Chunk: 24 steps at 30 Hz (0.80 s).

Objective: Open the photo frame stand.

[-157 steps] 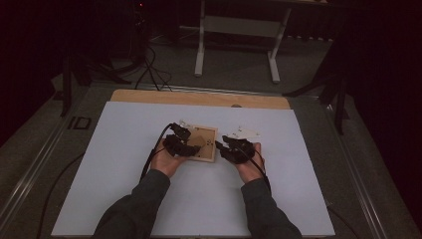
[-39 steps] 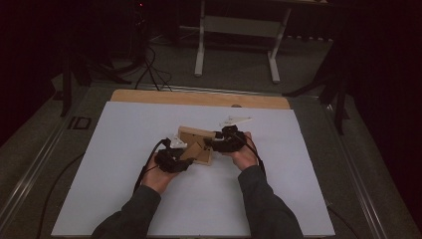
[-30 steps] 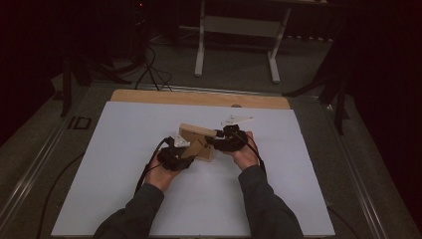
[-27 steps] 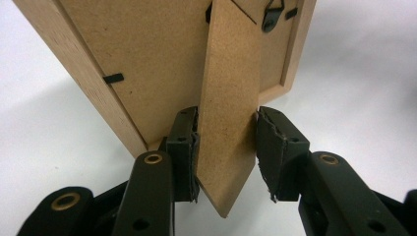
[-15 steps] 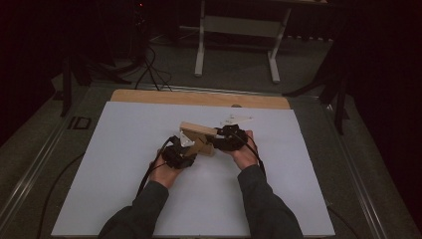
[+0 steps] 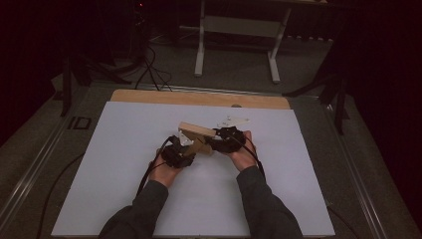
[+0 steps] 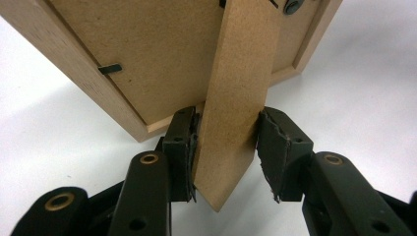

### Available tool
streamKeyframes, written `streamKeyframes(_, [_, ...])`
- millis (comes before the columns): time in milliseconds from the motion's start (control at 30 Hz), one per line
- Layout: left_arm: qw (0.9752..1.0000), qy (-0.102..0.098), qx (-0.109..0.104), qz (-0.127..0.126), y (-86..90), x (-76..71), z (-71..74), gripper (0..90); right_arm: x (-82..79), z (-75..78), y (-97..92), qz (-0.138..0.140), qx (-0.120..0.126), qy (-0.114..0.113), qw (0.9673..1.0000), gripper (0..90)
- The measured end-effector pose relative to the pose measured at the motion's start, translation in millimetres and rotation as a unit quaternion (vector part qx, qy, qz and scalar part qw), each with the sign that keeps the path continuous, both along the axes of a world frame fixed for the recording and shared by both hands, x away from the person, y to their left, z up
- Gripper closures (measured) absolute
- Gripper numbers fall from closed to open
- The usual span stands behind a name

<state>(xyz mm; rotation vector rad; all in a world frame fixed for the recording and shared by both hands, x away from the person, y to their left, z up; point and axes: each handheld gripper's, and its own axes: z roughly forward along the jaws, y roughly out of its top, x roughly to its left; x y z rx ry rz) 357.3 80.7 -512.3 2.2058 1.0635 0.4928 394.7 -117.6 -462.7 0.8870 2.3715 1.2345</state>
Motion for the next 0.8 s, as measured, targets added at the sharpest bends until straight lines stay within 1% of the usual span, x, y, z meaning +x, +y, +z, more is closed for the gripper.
streamKeyframes(67, [1.0, 0.002, -0.006, 0.0, 1.3, -1.2, -0.4, 59.8, -1.3, 0.2, 0.4, 0.001, -0.002, -0.001, 1.0, 52.7])
streamKeyframes(167, [0.9998, 0.012, -0.015, -0.004, 5.0, -1.2, -0.6, 59.5, -3.0, 0.0, 1.0, 0.008, -0.003, 0.001, 1.0, 52.8])
streamKeyframes(267, [0.9991, 0.023, -0.034, -0.013, 9.8, -0.6, -0.4, 58.8, -4.9, -0.1, 1.9, 0.011, -0.005, 0.001, 0.9999, 52.4])
streamKeyframes(333, [0.9986, 0.026, -0.042, -0.017, 12.5, -0.6, 0.1, 56.9, -5.3, -0.1, 1.9, 0.013, -0.004, 0.001, 0.9999, 52.3])
streamKeyframes(433, [0.9981, 0.028, -0.049, -0.025, 14.9, -1.4, 1.1, 55.5, -5.6, -0.1, 1.9, 0.013, -0.004, 0.002, 0.9999, 52.2])
streamKeyframes(533, [0.9977, 0.032, -0.053, -0.028, 16.7, -2.1, 1.2, 54.8, -6.2, -0.2, 1.9, 0.015, -0.003, 0.001, 0.9999, 52.0])
streamKeyframes(667, [0.997, 0.036, -0.063, -0.029, 19.4, -3.1, 0.1, 55.6, -8.7, -0.2, 1.8, 0.02, -0.005, 0.001, 0.9998, 51.6])
streamKeyframes(800, [0.9966, 0.041, -0.065, -0.031, 22.0, -5.0, -0.1, 57.5, -11.5, -0.5, 2.2, 0.023, -0.007, 0.0, 0.9997, 51.0])
